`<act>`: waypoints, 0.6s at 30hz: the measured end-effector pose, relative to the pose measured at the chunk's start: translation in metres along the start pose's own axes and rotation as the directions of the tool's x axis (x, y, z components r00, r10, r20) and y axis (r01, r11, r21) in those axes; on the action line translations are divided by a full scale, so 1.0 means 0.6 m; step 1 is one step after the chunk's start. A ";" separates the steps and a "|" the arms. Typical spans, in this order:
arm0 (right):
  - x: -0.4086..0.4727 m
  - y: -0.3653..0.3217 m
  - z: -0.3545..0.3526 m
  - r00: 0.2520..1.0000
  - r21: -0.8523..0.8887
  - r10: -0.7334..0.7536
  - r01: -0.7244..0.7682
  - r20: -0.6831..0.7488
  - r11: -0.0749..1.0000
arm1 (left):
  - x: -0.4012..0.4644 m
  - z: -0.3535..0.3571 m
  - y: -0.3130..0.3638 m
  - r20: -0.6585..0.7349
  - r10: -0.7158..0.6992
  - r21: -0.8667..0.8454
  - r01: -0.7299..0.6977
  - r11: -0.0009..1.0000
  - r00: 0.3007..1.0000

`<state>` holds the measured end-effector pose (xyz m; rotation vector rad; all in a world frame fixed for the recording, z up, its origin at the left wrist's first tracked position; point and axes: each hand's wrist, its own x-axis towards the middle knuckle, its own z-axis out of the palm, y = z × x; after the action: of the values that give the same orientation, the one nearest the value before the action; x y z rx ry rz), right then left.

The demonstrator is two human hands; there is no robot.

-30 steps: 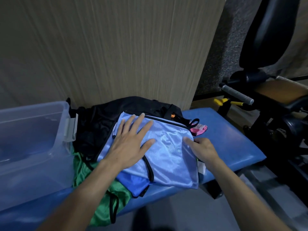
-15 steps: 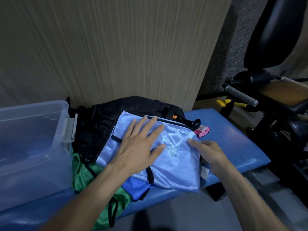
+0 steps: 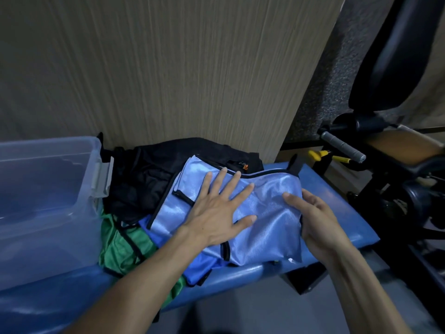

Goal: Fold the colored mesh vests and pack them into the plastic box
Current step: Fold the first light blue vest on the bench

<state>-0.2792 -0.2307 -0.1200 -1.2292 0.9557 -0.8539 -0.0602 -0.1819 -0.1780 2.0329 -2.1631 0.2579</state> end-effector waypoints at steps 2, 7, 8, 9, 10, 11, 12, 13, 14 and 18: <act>0.001 -0.004 0.017 1.000 -0.003 -0.027 0.027 0.002 1.000 | 0.000 -0.005 -0.009 -0.031 0.033 -0.020 -0.034 0.999 0.999; 0.014 -0.037 0.081 0.991 -0.057 -0.126 0.123 -0.053 0.991 | -0.003 -0.048 -0.034 -0.232 -0.060 -0.612 -0.097 0.784 0.971; 0.020 -0.043 0.099 0.988 -0.072 -0.144 0.140 -0.051 0.988 | -0.004 -0.059 -0.041 -0.205 -0.150 -0.769 -0.064 0.636 0.967; 0.025 -0.049 0.120 0.987 -0.080 -0.160 0.157 -0.032 0.984 | -0.006 -0.075 -0.048 -0.162 -0.224 -0.874 -0.034 0.485 0.961; 0.031 -0.051 0.144 0.985 -0.093 -0.173 0.172 -0.004 0.981 | -0.006 -0.090 -0.057 -0.095 -0.278 -0.939 0.007 0.344 0.956; 0.036 -0.050 0.169 0.983 -0.102 -0.181 0.184 0.035 0.978 | -0.008 -0.103 -0.067 0.000 -0.314 -0.978 0.066 0.200 0.949; 0.039 -0.045 0.195 0.981 -0.110 -0.178 0.186 0.082 0.976 | -0.009 -0.113 -0.080 0.115 -0.327 -0.989 0.139 0.052 0.938; 0.042 -0.038 0.222 0.979 -0.130 -0.148 0.166 0.138 0.977 | -0.011 -0.121 -0.093 0.214 -0.321 -0.977 0.208 -0.053 0.923; 0.042 -0.029 0.246 0.976 -0.176 -0.094 0.130 0.197 0.976 | -0.015 -0.125 -0.104 0.272 -0.304 -0.962 0.253 -0.100 0.913; 0.032 0.003 0.285 0.923 -0.275 -0.020 0.135 0.384 0.952 | -0.019 -0.102 -0.134 0.306 -0.331 -0.950 0.306 -0.053 0.892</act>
<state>-0.1135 -0.1858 -0.1115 -1.6325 0.7379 -0.5134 0.0207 -0.1613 -0.1200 1.3708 -0.9441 -1.0669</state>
